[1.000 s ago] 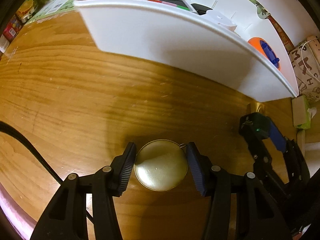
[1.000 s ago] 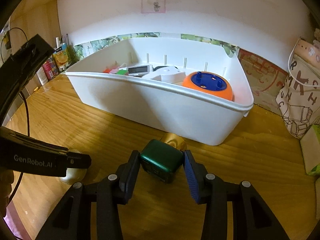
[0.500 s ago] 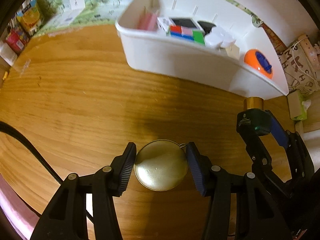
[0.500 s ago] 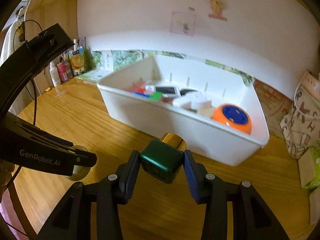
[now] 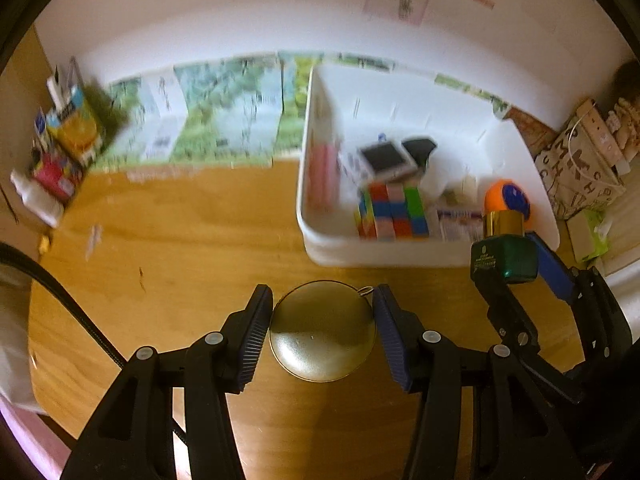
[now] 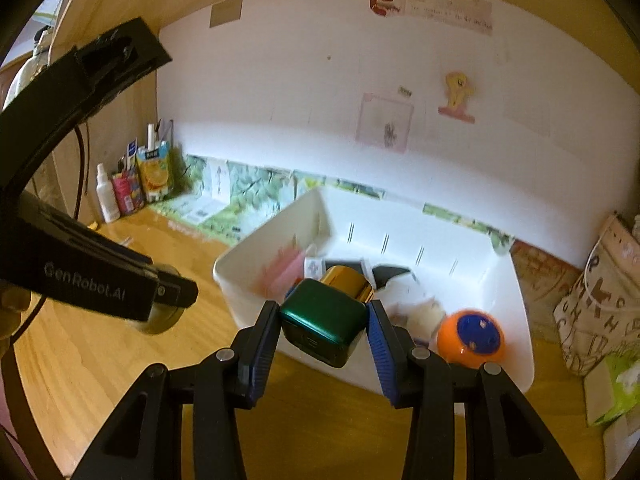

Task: Organize rigid objects
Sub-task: 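Lift and carry the beige tin and green cylinder over the bin with both tools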

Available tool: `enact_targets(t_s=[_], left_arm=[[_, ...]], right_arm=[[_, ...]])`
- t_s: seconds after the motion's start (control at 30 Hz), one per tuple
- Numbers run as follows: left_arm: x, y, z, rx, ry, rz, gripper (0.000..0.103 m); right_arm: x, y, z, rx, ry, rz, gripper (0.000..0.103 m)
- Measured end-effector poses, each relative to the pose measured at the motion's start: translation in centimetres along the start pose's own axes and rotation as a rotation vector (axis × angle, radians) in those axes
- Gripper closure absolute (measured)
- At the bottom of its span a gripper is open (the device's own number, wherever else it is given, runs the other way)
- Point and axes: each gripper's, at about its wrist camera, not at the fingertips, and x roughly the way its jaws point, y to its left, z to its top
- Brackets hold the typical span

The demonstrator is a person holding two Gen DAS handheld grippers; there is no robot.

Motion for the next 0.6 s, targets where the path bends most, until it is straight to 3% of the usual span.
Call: enact_targets(t_s=[0.33,0.6], left_arm=[[-0.2,0.7,4.7,0.083,-0.082,-0.046,0.047],[1.3,0.5,8.4,0.158,-0.134,-0.123,0.047]], right_arm=[[2.2,0.3,2.4,0.024,-0.024,-0.081,0.059],[4.9,0.2,2.7,0.049,0.017,-0.137,0.059]])
